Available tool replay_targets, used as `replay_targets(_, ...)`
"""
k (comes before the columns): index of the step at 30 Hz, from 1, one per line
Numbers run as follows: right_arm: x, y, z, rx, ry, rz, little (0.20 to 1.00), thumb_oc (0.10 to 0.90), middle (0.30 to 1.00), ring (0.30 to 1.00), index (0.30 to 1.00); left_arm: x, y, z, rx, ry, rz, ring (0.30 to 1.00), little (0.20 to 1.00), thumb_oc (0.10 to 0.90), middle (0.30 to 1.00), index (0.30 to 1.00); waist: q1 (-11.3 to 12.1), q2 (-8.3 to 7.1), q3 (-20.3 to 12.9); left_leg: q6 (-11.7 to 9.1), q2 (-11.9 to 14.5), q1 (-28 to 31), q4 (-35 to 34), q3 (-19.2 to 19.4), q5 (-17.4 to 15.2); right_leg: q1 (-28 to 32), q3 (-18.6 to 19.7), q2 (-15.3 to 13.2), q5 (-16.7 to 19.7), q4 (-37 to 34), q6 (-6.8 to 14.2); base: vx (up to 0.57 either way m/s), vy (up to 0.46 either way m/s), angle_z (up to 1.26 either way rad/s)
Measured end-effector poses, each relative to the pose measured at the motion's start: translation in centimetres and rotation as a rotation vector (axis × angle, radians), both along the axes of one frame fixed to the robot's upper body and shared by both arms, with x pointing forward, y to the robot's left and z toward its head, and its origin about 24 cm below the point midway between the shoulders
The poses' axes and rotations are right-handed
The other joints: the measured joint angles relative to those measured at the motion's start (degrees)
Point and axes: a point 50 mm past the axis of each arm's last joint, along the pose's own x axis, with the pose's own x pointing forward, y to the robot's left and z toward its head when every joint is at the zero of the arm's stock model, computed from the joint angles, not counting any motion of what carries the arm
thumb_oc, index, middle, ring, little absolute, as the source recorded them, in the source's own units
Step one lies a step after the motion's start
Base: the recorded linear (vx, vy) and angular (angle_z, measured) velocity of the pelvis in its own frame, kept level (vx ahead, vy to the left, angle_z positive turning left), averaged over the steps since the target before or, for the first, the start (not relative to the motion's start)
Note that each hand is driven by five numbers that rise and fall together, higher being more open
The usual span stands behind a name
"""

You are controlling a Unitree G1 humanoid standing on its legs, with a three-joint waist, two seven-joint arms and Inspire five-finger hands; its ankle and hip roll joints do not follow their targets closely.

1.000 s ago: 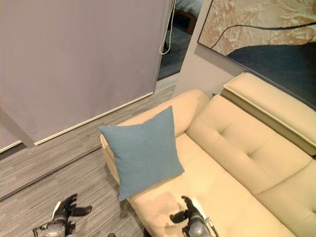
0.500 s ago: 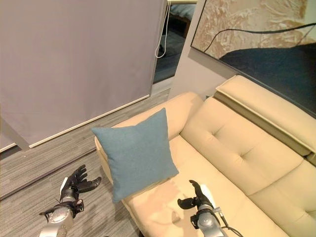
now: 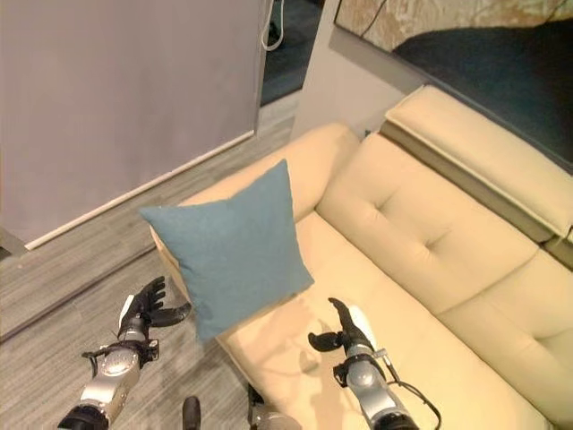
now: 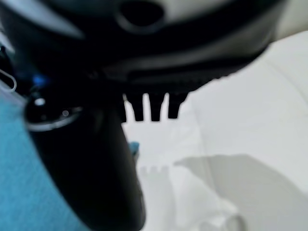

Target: Pick up all the scattered cushions and arrange them neatly on the sofa.

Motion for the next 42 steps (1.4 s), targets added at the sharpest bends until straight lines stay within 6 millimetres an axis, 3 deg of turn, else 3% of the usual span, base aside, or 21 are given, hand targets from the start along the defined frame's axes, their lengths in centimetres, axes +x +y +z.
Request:
replay_targets(6, 2.2, -0.2, 2.2, 0.060, -0.117, -0.075, 0.900, 0.800, 0.900, 0.900, 0.900, 1.9, -0.7, 1.4, 0.020, -0.052, -0.016, 0.900, 0.900, 0.800, 0.900, 0.900, -1.4, 0.19, 2.3, -0.4, 0.0, -4.8, 0.0, 0.1, 0.7, -4.9, 0.2, 0.0, 0.5, 0.0, 0.0, -0.06, -0.015, -0.01)
replay_targets(8, 3.6, -0.3, 3.6, 0.105, -0.179, -0.111, 0.900, 0.800, 0.900, 0.900, 0.900, 3.3, -1.3, 2.4, 0.022, -0.090, -0.034, 0.900, 0.900, 0.800, 0.900, 0.900, -1.5, 0.41, 3.6, -0.4, 0.0, -6.8, 0.0, 0.1, 1.1, -6.9, 0.1, 0.1, 1.6, 0.0, -1.3, -0.05, -0.033, -0.02)
replay_targets(11, 5.4, -0.1, 5.8, 0.160, -0.282, -0.141, 0.900, 0.800, 0.900, 0.900, 0.900, 4.7, -1.5, 3.6, 0.016, -0.128, -0.023, 0.900, 0.900, 0.800, 0.900, 0.900, -2.0, 0.71, 4.8, -0.4, 0.0, -8.2, 0.0, 0.2, 1.1, -8.3, 0.2, 0.1, 1.8, 0.0, -1.6, -0.01, -0.011, -0.01)
replay_targets(20, 9.5, -0.2, 11.4, 0.225, -0.483, -0.160, 0.900, 0.800, 0.900, 0.900, 0.900, 6.7, -2.1, 5.5, 0.026, -0.178, -0.044, 0.900, 0.900, 0.800, 0.900, 0.900, -2.4, 1.27, 6.2, -0.4, 0.0, -10.1, 0.0, 0.1, 1.1, -10.2, 0.2, 0.0, 1.8, 0.0, -1.6, -0.01, -0.021, 0.01)
replay_targets(29, 12.0, -4.5, 16.9, 0.024, -0.517, -0.107, 0.900, 0.800, 0.900, 0.900, 0.900, 8.2, -2.6, 7.5, 0.058, -0.233, -0.122, 0.900, 0.900, 0.800, 0.900, 0.900, -0.4, 1.66, 8.3, -0.7, 0.0, -11.7, 0.0, -0.2, 1.5, -11.5, -0.2, -0.1, 1.9, 0.0, -1.7, -0.01, -0.034, 0.02)
replay_targets(32, 13.1, -3.8, 18.6, 0.003, -0.534, -0.053, 0.900, 0.800, 0.900, 0.900, 0.900, 8.7, -2.5, 8.2, 0.073, -0.259, -0.133, 0.900, 0.900, 0.800, 0.900, 0.900, 0.2, 1.94, 9.7, -0.8, 0.0, -11.7, 0.0, -0.2, 1.6, -11.6, -0.2, 0.0, 2.0, 0.0, -1.8, -0.02, -0.045, -0.01)
replay_targets(36, 15.9, 0.6, 23.2, -0.065, -0.588, 0.153, 0.900, 0.800, 0.900, 0.900, 0.900, 10.6, -2.8, 11.6, 0.147, -0.346, -0.209, 0.900, 0.900, 0.800, 0.900, 0.900, 2.5, 3.45, 12.6, -1.2, 0.0, -14.4, 0.0, -0.6, 2.7, -14.1, -0.6, -0.1, 2.7, 0.0, -2.1, -0.01, -0.044, 0.05)
replay_targets(37, 16.1, 1.0, 23.7, -0.080, -0.593, 0.163, 0.900, 0.800, 0.900, 0.900, 0.900, 10.9, -3.1, 12.1, 0.148, -0.360, -0.217, 0.900, 0.900, 0.800, 0.900, 0.900, 3.5, 3.53, 12.9, -1.3, 0.0, -14.8, 0.0, -0.6, 2.8, -14.5, -0.6, 0.0, 2.8, 0.1, -2.3, 0.01, -0.041, 0.10)
replay_targets(42, 16.6, 1.3, 24.4, -0.224, -0.561, 0.199, 0.900, 0.800, 0.900, 0.900, 0.900, 11.3, -3.7, 12.4, 0.148, -0.365, -0.232, 0.900, 0.900, 0.800, 0.900, 0.900, 3.5, 3.59, 12.9, -1.8, 0.2, -15.4, 0.0, -2.0, 3.3, -14.6, -1.8, 0.0, 2.9, 0.1, -2.3, 0.01, -0.039, 0.11)
